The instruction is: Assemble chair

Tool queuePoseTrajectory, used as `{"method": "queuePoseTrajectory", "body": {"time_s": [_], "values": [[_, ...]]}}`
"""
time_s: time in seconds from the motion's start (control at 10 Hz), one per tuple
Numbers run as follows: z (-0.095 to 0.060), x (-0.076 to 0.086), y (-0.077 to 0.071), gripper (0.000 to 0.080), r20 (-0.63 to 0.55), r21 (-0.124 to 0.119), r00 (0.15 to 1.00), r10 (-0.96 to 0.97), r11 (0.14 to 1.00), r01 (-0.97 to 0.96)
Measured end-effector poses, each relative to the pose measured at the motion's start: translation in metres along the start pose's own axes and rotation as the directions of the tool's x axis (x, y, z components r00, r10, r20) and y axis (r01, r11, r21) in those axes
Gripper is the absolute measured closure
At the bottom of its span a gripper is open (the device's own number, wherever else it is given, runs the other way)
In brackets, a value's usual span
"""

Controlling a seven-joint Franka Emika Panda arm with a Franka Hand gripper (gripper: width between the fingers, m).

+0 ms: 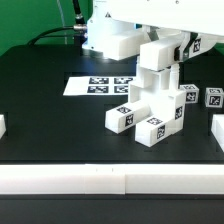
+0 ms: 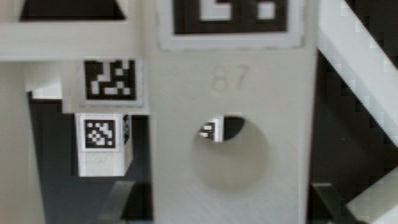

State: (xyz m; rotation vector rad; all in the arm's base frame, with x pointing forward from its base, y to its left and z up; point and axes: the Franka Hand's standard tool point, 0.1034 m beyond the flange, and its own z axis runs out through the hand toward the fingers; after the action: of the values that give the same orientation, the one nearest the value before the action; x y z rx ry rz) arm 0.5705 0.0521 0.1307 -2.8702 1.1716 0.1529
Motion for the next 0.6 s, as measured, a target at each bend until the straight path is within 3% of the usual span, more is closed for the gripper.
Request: {"method": "queuePoseTrajectory", "body": {"time_s": [0.6], "values": [[0.0075, -0.0058, 0.0019, 0.0511, 0.000, -0.007, 1.000, -0.008, 1.000, 0.008]]}}
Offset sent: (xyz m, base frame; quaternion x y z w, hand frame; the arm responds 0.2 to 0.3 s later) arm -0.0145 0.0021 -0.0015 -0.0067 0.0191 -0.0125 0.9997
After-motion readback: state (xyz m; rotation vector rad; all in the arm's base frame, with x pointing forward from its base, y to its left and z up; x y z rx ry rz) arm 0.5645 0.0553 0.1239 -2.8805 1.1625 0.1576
